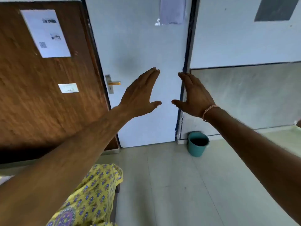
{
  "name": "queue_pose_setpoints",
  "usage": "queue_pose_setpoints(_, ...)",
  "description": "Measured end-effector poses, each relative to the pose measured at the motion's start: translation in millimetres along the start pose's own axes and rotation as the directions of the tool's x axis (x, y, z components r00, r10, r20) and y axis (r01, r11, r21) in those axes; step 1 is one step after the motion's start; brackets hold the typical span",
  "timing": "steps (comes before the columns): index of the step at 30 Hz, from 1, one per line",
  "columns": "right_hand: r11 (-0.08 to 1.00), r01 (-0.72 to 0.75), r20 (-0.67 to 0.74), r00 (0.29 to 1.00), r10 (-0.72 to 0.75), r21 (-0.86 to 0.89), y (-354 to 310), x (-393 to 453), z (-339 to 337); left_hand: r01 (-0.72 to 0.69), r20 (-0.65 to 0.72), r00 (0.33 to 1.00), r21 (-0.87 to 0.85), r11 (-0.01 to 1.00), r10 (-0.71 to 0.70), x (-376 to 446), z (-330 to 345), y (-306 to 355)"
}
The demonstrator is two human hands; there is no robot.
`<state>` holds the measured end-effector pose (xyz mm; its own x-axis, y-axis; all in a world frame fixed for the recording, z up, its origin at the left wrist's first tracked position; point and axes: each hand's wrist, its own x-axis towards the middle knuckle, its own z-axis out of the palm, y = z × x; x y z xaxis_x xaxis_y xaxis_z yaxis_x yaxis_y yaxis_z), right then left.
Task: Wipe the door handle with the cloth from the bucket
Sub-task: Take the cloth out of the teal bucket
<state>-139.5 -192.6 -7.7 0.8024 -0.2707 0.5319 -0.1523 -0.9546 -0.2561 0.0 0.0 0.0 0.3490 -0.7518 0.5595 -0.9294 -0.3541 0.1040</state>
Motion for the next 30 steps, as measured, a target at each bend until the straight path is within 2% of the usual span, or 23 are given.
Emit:
queue_pose_setpoints(6,0.984,-0.169,0.059,0.983,0.172,-0.047,75.4,-14.2,44.4,0.005,0.113,0.994,-0.090,0.996,0.005,34.9,96.0,0.8)
queue_pose_setpoints(14,0.949,-0.314,0.150,0.937,0.314,-0.026,245.6,26.0,125.4,0.059,0.270,0.963,-0.185,0.981,-0.007,137.1,283.4,-1.8)
queue_pose_setpoints(21,0.860,-0.505,0.308,0.831,0.464,0.068,390.1,70.0,204.5,0.243,0.465,0.881,-0.281,0.928,-0.090,221.4,432.7,-4.4)
queue_pose_setpoints(25,0.810,-0.585,0.392,0.753,0.528,0.034,460.3,104.5,252.7,0.325,0.558,0.822,-0.294,0.899,-0.114,271.3,503.4,-27.6)
queue_pose_setpoints(30,0.740,-0.671,0.475,0.640,0.604,-0.036,536.0,136.3,335.0,0.352,0.658,0.749,-0.291,0.889,-0.081,328.8,607.3,-74.2)
